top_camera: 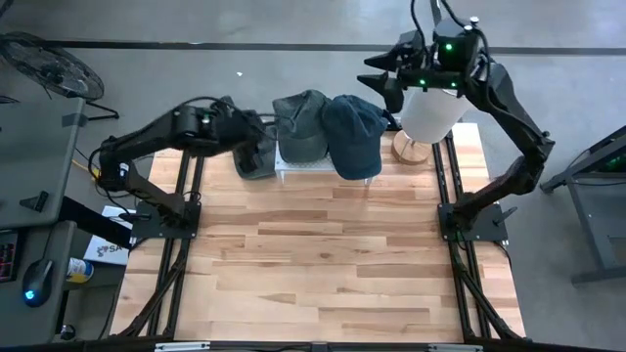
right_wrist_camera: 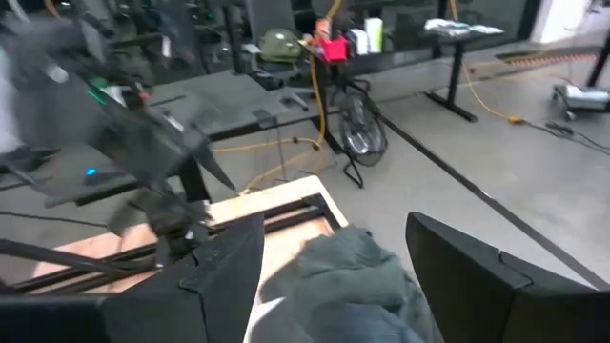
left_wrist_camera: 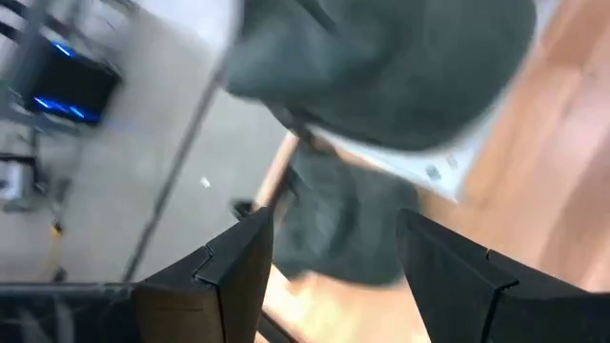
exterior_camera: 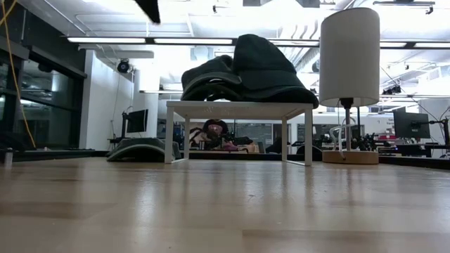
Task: Pick & Place hat
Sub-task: Stack the dark green cap on the dark green cap on the shelf
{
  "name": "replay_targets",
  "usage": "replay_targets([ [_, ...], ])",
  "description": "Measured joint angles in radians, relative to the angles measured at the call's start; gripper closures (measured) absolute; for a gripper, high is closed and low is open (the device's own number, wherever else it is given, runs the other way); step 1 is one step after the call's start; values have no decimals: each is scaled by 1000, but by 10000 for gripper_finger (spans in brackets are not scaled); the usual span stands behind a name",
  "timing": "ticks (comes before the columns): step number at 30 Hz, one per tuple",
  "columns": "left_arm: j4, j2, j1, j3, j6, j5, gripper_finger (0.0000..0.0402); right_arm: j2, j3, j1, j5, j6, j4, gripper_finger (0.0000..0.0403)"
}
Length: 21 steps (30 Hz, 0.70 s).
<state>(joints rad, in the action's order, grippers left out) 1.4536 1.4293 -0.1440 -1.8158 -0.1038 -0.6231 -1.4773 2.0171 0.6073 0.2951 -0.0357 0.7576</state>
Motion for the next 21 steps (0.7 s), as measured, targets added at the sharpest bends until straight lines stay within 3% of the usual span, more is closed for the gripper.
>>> replay_targets([
  [5, -17, -23, 0, 183, -98, 62, 184, 31, 0, -63, -5, -7, 1, 153],
  [11, -188, -155, -44, 457, -223, 54, 184, 57, 0, -147, -50, -7, 19, 153],
  [17, -477, -284, -247, 701, -170, 239, 184, 66, 0, -225, -81, -13, 39, 153],
  [21, -559, -293, -442, 785, -256, 392, 184, 66, 0, -275, -132, -34, 54, 153],
])
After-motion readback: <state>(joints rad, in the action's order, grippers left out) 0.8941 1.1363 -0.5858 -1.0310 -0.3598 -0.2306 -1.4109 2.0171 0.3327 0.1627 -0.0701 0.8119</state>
